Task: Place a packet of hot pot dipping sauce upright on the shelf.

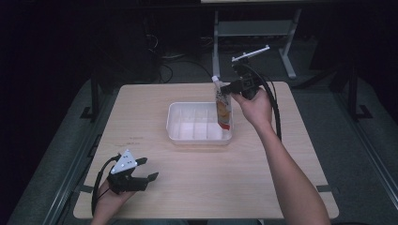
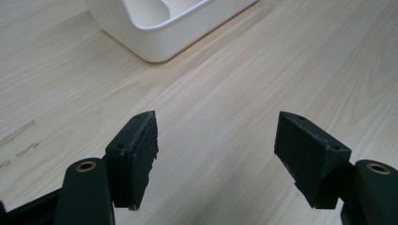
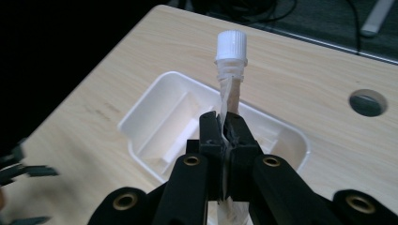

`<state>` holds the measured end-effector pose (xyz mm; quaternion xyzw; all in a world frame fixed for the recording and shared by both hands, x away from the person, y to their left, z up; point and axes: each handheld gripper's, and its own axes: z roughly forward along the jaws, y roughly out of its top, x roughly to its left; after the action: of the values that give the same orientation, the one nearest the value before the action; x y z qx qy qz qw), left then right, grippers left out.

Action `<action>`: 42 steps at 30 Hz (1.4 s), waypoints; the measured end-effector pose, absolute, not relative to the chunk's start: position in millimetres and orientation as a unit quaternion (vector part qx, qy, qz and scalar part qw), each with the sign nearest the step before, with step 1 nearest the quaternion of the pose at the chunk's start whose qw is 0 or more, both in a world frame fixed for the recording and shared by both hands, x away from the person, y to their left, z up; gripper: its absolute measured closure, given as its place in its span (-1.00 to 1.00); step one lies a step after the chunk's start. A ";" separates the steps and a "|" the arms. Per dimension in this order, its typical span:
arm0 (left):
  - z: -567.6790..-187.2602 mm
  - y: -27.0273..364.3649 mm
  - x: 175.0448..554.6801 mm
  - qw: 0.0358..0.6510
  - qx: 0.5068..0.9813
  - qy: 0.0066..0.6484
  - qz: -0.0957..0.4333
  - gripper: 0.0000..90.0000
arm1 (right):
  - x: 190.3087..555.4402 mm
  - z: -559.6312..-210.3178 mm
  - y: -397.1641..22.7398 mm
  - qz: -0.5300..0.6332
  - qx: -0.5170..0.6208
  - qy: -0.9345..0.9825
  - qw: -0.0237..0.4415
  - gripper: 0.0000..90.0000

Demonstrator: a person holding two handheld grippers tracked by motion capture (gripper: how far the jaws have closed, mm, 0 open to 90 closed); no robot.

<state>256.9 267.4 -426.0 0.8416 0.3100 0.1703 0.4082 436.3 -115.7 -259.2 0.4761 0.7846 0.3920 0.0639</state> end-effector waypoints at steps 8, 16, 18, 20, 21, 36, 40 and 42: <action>-425.0 269.1 256.6 0.410 0.840 0.311 0.171 -0.33 | 447.1 -268.7 -112.8 0.366 0.497 0.781 0.097 0.93; -423.9 269.1 255.1 0.416 0.837 0.312 0.172 -0.33 | 450.1 -274.0 -111.2 0.345 0.509 0.780 0.116 0.93; -423.9 269.3 255.3 0.416 0.837 0.312 0.171 -0.33 | 450.6 -274.4 -112.3 0.342 0.512 0.778 0.122 0.92; -423.8 269.1 255.1 0.417 0.836 0.312 0.171 -0.33 | 450.8 -275.4 -112.1 0.340 0.514 0.778 0.123 0.92; -423.6 269.0 254.9 0.417 0.836 0.312 0.171 -0.33 | 450.8 -276.2 -111.4 0.338 0.515 0.778 0.124 0.92; -424.0 269.3 255.2 0.412 0.839 0.312 0.172 -0.34 | 455.7 -294.4 -104.4 0.329 0.515 0.784 0.112 0.91; -424.4 268.8 255.3 0.412 0.839 0.311 0.173 -0.34 | 456.2 -298.7 -105.7 0.331 0.518 0.782 0.107 0.91; -424.6 269.0 255.5 0.411 0.839 0.312 0.173 -0.34 | 456.7 -300.4 -107.0 0.333 0.519 0.780 0.103 0.91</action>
<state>255.5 269.0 -424.6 0.8387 0.3122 0.1727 0.4114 456.7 -107.0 -300.4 0.5195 0.7804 0.3325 0.1029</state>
